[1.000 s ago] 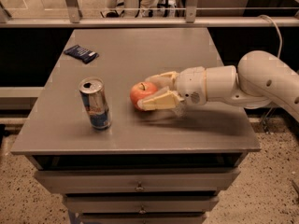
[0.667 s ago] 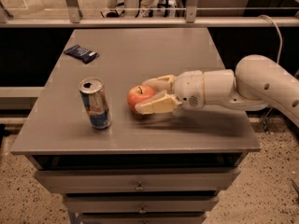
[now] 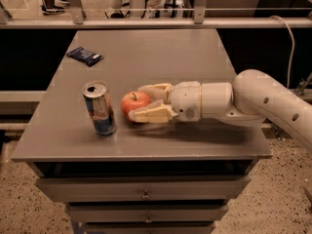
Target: Move apple near redbull can
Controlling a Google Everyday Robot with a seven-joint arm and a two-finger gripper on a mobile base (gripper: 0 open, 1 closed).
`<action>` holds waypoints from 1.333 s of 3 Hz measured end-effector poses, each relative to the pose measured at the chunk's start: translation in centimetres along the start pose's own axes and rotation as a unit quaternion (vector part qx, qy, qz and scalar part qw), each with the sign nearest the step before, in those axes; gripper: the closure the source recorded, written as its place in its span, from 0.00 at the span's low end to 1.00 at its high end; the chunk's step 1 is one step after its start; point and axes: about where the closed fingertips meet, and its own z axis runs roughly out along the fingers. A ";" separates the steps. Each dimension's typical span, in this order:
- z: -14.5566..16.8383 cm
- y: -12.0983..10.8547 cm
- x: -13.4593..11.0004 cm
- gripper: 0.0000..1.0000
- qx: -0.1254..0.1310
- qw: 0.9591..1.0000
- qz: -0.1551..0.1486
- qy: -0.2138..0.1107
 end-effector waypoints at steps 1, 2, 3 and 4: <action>0.7 0.6 0.1 0.00 -0.008 1.000 -0.001 -0.005; 0.8 0.7 0.1 0.00 -0.010 1.000 -0.002 -0.006; 0.1 0.6 -0.2 0.00 -0.006 1.000 -0.008 -0.003; -3.2 -0.3 -1.9 0.00 0.016 0.999 -0.043 0.011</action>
Offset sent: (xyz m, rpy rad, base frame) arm -0.0076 0.0057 -0.0048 0.0182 0.0060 0.0226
